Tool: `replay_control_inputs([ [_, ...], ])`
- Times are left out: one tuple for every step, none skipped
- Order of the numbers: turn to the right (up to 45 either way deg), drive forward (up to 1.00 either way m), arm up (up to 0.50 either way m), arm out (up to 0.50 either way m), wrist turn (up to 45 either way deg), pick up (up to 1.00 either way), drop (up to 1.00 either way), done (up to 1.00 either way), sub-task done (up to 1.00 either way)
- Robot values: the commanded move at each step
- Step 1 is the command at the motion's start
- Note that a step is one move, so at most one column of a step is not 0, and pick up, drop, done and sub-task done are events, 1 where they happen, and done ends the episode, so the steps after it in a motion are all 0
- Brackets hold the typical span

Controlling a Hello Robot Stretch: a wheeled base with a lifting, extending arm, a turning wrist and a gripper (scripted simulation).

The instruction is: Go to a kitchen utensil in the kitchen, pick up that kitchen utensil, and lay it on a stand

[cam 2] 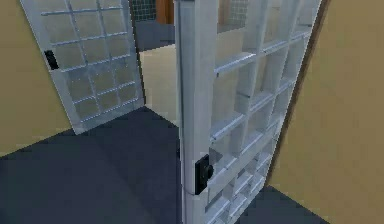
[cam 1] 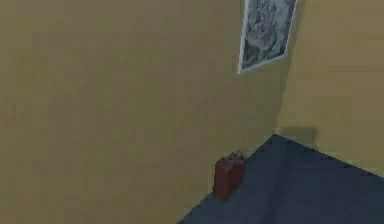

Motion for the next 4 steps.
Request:
replay_control_inputs([
  [27.0,0.0,0.0,0.0,0.0,0.0,0.0,0.0,0.0],
  [0.0,0.75,0.0,0.0,0.0,0.0,0.0,0.0,0.0],
  [45.0,0.0,0.0,0.0,0.0,0.0,0.0,0.0,0.0],
  [33.0,0.0,0.0,0.0,0.0,0.0,0.0,0.0,0.0],
])
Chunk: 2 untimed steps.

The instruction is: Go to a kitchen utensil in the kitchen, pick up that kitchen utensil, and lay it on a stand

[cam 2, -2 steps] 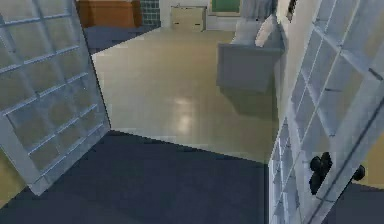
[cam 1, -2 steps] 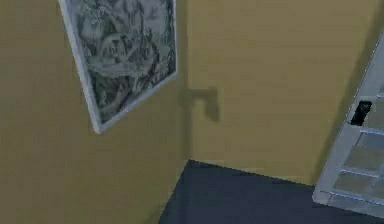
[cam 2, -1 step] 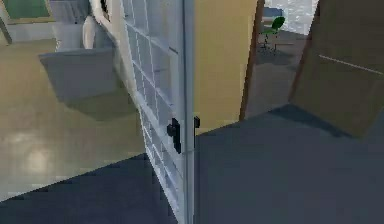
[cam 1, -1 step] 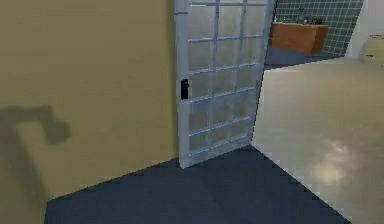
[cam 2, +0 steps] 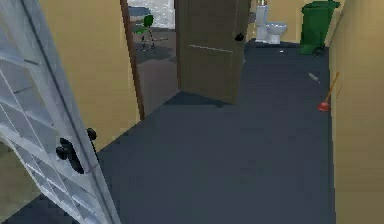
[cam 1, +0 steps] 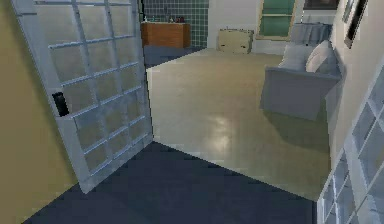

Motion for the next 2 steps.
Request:
replay_control_inputs([
  [3.0,0.0,0.0,0.0,0.0,0.0,0.0,0.0,0.0],
  [0.0,0.5,0.0,0.0,0.0,0.0,0.0,0.0,0.0],
])
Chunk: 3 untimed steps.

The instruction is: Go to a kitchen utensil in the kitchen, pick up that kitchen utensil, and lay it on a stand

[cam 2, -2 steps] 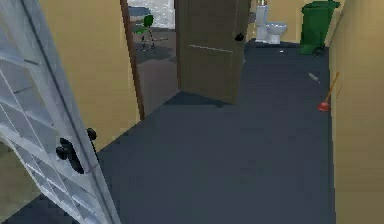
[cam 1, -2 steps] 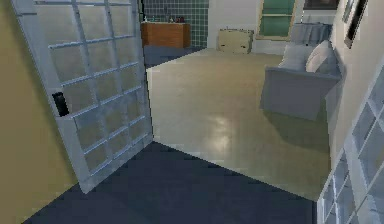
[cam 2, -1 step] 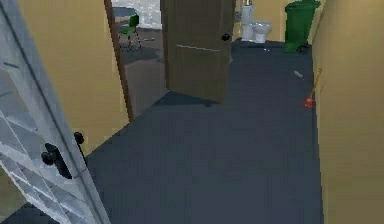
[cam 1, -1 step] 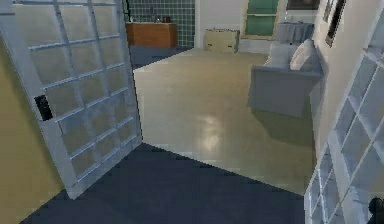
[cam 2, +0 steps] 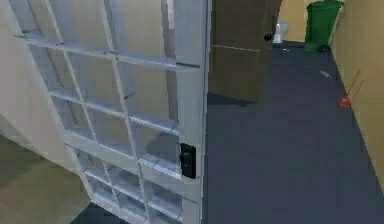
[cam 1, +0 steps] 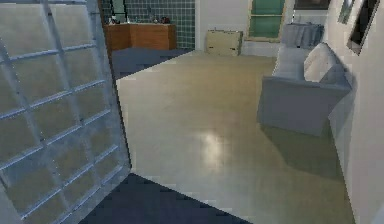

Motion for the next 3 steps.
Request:
replay_control_inputs([
  [0.0,1.0,0.0,0.0,0.0,0.0,0.0,0.0,0.0],
  [0.0,0.5,0.0,0.0,0.0,0.0,0.0,0.0,0.0],
  [18.0,0.0,0.0,0.0,0.0,0.0,0.0,0.0,0.0],
])
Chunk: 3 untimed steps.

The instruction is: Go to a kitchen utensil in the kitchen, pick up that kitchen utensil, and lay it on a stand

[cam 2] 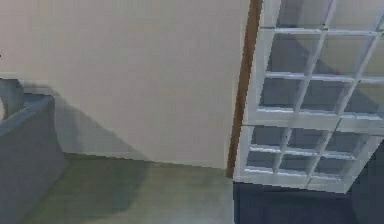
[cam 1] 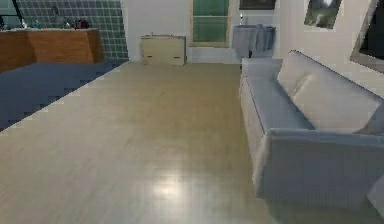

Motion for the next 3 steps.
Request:
replay_control_inputs([
  [0.0,0.3,0.0,0.0,0.0,0.0,0.0,0.0,0.0],
  [-42.0,0.0,0.0,0.0,0.0,0.0,0.0,0.0,0.0],
  [0.0,1.0,0.0,0.0,0.0,0.0,0.0,0.0,0.0],
])
